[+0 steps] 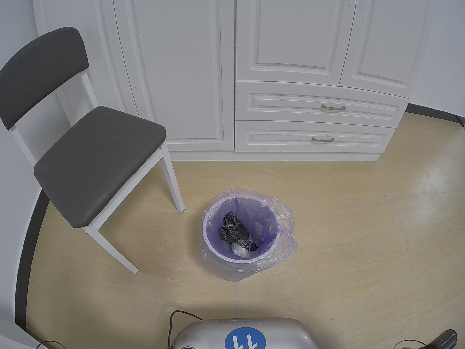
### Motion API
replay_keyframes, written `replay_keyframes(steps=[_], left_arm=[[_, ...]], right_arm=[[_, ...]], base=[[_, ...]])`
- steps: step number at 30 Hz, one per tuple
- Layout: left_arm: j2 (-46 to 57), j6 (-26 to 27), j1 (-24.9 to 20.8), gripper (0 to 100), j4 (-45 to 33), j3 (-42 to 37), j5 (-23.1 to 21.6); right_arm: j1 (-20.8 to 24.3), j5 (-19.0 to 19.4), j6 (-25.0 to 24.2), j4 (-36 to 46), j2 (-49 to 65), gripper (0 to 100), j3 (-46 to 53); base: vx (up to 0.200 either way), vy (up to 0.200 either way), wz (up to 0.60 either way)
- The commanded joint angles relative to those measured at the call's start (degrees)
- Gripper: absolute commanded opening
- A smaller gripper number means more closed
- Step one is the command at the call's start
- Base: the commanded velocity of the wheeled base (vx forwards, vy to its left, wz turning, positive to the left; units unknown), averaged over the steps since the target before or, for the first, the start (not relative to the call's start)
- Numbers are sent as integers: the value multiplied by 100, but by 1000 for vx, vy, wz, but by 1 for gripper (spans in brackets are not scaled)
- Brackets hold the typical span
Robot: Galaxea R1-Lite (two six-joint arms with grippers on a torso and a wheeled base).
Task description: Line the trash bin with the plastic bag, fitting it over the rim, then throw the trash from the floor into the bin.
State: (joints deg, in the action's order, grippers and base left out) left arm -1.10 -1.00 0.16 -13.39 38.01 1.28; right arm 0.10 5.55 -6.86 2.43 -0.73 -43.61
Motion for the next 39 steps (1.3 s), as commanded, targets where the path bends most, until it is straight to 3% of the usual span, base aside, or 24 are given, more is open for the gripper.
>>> replay_keyframes(steps=[1, 3, 6, 9, 13, 23, 32, 39], left_arm=[[110, -146, -7, 100, 1646, -1586, 4], [110, -111, -7, 100, 2560, -2351, -14], [110, -93, -7, 100, 3184, -3159, -14], [110, -146, -7, 100, 3272, -3581, -14], [110, -199, -7, 100, 3000, -3801, -5], [110, -67, -7, 100, 1462, -3801, 39], [110, 100, 2, 100, 1321, -3801, -23], [110, 91, 2, 100, 1321, -3801, -23]], right_arm=[[-1, -282, 221, -392, 73, 100, 783], [-1, -353, 229, -823, 73, 100, 1144], [-1, -449, 273, -1622, 73, 100, 1680], [-1, -414, 221, -2616, 73, 100, 2260], [-1, -265, 256, -3055, 73, 100, 3060], [-1, -124, 141, -2941, 73, 100, 3754], [-1, -115, 80, -2844, 73, 100, 4361], [-1, -71, 291, -1438, 73, 100, 4361]], base=[[0, 0, 0], [0, 0, 0], [0, 0, 0], [0, 0, 0], [0, 0, 0], [0, 0, 0], [0, 0, 0], [0, 0, 0]])
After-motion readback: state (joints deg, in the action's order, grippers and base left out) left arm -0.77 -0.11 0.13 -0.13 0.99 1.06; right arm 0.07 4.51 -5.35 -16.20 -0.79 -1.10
